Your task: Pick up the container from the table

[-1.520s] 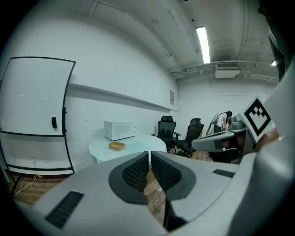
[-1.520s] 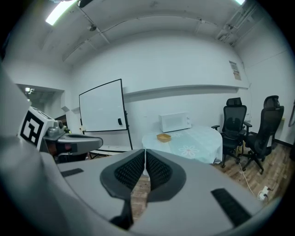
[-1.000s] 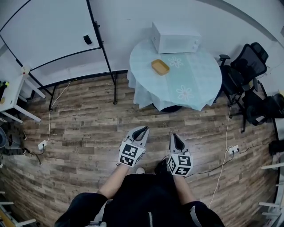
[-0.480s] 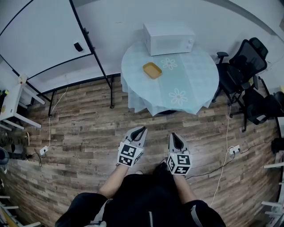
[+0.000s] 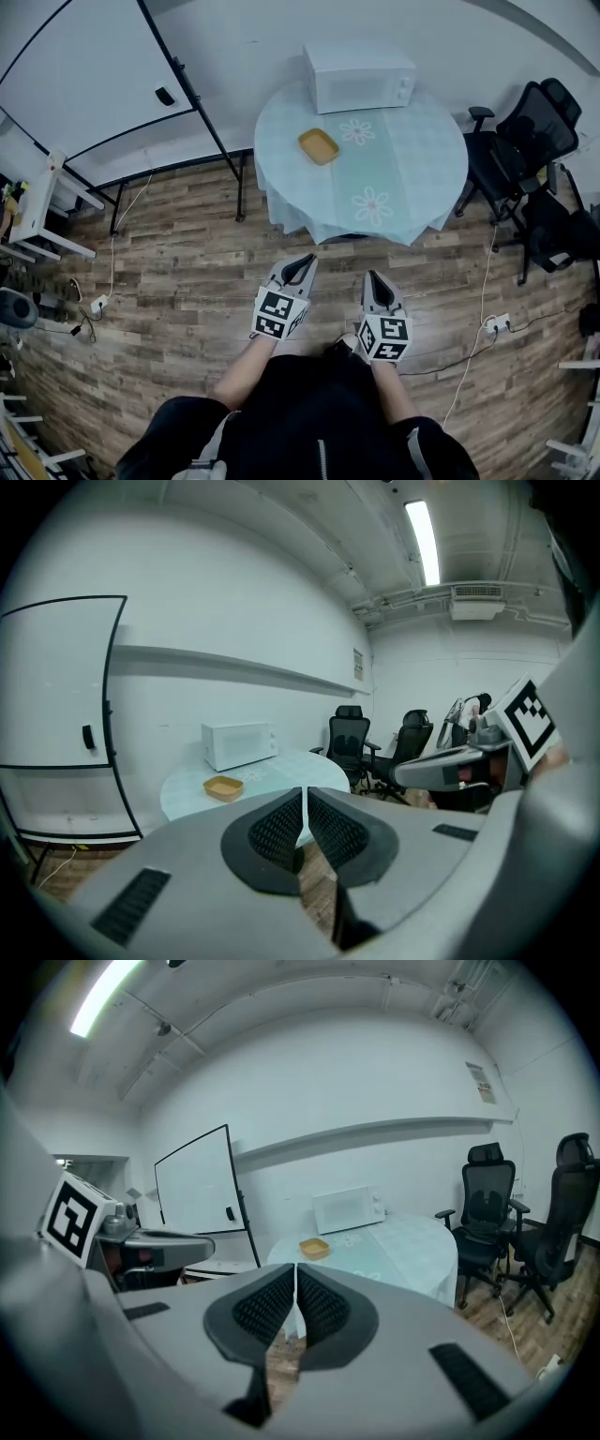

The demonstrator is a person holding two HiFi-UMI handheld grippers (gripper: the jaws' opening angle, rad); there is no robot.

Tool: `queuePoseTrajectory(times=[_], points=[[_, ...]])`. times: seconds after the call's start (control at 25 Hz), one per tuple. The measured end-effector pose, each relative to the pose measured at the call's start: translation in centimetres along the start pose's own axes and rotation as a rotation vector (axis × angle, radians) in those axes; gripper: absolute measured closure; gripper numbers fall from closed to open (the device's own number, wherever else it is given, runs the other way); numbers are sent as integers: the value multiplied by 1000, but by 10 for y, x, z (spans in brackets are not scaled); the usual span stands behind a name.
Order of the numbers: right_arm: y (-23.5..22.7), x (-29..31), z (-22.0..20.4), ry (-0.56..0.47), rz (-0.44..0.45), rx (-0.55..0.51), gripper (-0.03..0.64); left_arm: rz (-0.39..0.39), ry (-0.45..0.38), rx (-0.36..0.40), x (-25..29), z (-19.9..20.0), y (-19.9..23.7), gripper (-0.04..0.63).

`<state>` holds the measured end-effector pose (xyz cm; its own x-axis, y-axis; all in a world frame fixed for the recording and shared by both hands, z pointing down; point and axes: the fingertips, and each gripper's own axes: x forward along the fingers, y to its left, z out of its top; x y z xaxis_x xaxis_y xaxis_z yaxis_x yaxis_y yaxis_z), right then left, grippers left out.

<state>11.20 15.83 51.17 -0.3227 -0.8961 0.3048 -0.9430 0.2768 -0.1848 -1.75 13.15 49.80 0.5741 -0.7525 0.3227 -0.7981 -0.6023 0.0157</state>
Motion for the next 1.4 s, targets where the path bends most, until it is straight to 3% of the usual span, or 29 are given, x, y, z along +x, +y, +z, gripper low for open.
queuePoseTrajectory(times=[0.6,1.04,1.4], points=[[-56,20,6,32,78,-8,591,111,22,-44,44,11,2,568],[-84,58,23,34,56,-15,591,81,25,-52,99,20,27,568],[-96,128,44,52,36,-24,591,47,29,-74,162,28,80,568]])
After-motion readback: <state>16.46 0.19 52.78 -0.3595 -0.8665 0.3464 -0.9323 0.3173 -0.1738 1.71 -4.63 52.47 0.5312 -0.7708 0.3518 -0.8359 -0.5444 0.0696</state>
